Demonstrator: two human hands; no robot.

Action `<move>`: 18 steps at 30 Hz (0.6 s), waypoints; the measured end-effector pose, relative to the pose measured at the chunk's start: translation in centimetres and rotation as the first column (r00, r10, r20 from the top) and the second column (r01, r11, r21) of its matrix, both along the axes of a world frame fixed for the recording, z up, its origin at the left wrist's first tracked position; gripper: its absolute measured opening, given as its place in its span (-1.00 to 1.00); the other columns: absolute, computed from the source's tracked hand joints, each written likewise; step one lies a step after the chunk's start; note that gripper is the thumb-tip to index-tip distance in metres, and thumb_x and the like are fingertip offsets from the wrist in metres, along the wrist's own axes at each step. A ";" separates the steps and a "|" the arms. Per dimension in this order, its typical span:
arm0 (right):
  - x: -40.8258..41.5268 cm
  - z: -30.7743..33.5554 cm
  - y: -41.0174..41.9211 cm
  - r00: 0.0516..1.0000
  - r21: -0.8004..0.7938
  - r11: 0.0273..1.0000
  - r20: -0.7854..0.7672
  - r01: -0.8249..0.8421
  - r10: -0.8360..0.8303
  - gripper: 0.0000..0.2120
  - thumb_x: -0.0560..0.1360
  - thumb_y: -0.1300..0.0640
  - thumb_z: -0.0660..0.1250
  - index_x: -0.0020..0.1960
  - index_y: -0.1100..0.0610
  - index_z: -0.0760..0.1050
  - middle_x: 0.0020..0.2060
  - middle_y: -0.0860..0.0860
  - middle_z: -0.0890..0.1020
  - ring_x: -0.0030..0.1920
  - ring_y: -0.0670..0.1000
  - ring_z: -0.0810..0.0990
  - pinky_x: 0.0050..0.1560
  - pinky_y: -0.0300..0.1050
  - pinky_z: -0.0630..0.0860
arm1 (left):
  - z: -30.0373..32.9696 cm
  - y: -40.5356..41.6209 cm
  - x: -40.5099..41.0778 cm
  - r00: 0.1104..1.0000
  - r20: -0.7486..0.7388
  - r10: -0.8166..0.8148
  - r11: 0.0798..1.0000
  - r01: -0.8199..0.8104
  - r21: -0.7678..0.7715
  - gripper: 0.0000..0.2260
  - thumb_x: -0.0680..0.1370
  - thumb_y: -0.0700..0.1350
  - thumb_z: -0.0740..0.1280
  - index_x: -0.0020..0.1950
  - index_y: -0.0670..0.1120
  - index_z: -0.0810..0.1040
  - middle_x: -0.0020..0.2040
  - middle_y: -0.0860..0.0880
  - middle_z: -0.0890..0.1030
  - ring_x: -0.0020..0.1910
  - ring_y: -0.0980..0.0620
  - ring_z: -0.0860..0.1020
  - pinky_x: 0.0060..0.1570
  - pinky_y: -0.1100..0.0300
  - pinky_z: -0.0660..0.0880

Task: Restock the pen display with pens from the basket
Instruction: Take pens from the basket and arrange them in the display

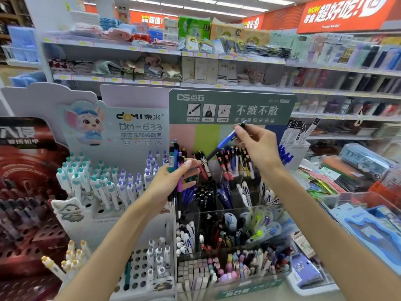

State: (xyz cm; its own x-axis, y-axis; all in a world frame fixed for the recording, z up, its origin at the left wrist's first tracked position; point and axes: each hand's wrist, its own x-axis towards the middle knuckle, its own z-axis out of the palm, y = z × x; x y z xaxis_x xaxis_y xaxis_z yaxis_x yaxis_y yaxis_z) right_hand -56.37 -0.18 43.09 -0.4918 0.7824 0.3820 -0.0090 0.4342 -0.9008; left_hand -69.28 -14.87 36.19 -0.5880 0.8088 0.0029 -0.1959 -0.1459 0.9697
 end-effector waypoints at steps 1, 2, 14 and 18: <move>0.2 -0.1 0.2 0.998 0.072 0.995 -0.023 0.062 -0.060 -0.89 0.55 0.12 0.32 0.00 0.08 0.62 -0.23 -0.09 0.64 -0.25 -0.21 0.59 -0.13 -0.40 0.51 | 0.2 -0.2 -0.3 1.000 -0.021 0.020 1.000 -0.021 -0.020 -0.85 0.60 -0.10 0.24 0.02 -0.09 0.59 0.00 0.00 0.69 -0.04 0.09 0.66 -0.03 0.12 0.62; 0.3 -0.2 0.3 0.995 0.138 0.986 -0.020 0.096 -0.094 -0.90 0.54 0.11 0.33 0.00 0.07 0.62 -0.22 -0.09 0.65 -0.22 -0.18 0.60 -0.11 -0.38 0.51 | 0.3 -0.4 -0.5 0.998 -0.034 0.044 0.998 -0.045 -0.043 -0.85 0.61 -0.08 0.24 0.02 -0.09 0.58 -0.08 0.01 0.69 -0.16 0.11 0.66 -0.12 0.15 0.63; -4.4 -4.5 1.3 0.825 0.576 0.794 0.534 -0.195 -0.184 -0.72 0.46 0.00 0.41 0.14 0.04 0.55 -0.07 -0.05 0.68 0.11 0.05 0.49 0.03 -0.05 0.37 | 1.4 -1.3 0.6 0.967 0.242 -0.083 0.996 0.077 0.033 -0.81 0.55 -0.28 0.07 -0.24 -0.08 0.24 -0.43 0.02 0.27 -0.56 0.16 0.18 -0.57 0.33 0.14; -5.8 -5.0 1.5 0.821 0.624 0.775 0.491 -0.098 -0.291 -0.80 0.43 -0.07 0.43 -0.02 0.01 0.60 -0.15 -0.06 0.69 0.05 0.02 0.56 0.10 -0.08 0.31 | 2.1 -1.7 1.3 0.964 0.231 -0.133 0.991 0.129 0.033 -0.82 0.58 -0.25 0.06 -0.22 -0.12 0.27 -0.40 0.00 0.29 -0.55 0.15 0.20 -0.52 0.31 0.13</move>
